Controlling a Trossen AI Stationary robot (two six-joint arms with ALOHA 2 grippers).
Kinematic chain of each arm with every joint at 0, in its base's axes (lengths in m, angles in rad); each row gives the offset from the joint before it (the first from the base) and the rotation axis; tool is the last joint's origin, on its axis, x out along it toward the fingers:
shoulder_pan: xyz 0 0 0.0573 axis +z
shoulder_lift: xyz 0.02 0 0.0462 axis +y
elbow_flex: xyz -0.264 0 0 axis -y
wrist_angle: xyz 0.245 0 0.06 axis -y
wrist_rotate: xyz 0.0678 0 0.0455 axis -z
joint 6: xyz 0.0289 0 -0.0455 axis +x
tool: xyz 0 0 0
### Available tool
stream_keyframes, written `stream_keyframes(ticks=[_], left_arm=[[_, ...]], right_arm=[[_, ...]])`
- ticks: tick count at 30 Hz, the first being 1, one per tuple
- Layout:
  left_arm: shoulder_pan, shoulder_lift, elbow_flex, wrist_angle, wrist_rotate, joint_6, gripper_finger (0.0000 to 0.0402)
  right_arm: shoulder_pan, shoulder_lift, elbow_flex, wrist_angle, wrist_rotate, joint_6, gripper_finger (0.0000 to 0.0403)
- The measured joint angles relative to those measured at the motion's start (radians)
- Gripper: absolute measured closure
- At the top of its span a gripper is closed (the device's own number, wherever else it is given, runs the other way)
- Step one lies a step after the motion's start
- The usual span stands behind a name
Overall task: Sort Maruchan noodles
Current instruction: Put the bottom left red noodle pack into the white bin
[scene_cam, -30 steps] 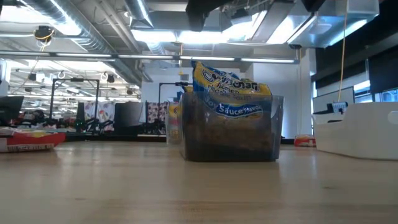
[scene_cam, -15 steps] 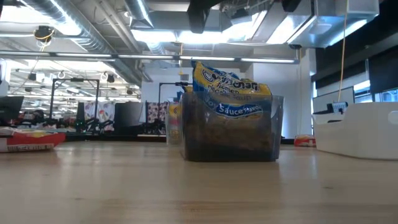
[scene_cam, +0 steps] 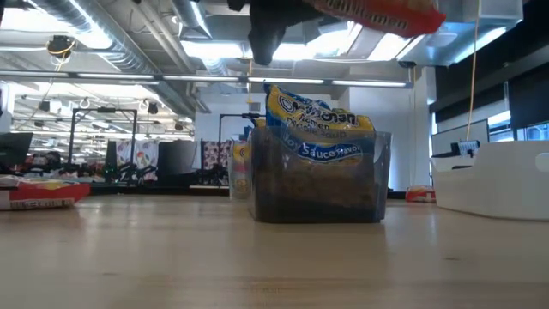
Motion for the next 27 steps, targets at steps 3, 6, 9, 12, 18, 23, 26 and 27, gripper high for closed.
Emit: stream_keyframes(ticks=[3,6,9,12,18,23,26,27], left_arm=[[0.005,0.000,0.000,-0.022,-0.015,0.002,0.0289],[0.008,0.000,0.000,-0.022,-0.022,0.005,0.0289],[0.009,0.000,0.000,-0.024,-0.030,0.005,0.0289],[0.008,0.000,0.000,-0.022,-0.033,0.015,0.0289],[0.007,0.000,0.000,-0.017,-0.033,0.023,0.0289],[0.002,0.000,0.000,-0.005,-0.034,0.018,0.0289],[0.002,0.000,0.000,-0.005,-0.034,0.023,0.0289],[0.002,0.000,0.000,-0.003,-0.034,0.023,0.0289]], right_arm=[[-0.006,0.033,0.180,-0.303,0.000,0.049,0.0119],[-0.049,0.106,0.349,-0.525,-0.048,0.109,0.0103],[-0.097,0.200,0.479,-0.654,-0.110,0.136,0.0099],[-0.131,0.285,0.565,-0.740,-0.152,0.135,0.0099],[-0.157,0.389,0.606,-0.730,-0.273,0.098,0.0098],[-0.155,0.436,0.608,-0.702,-0.285,0.080,0.0098],[-0.155,0.446,0.608,-0.698,-0.289,0.074,0.0098],[-0.155,0.446,0.608,-0.697,-0.289,0.074,0.0098]])
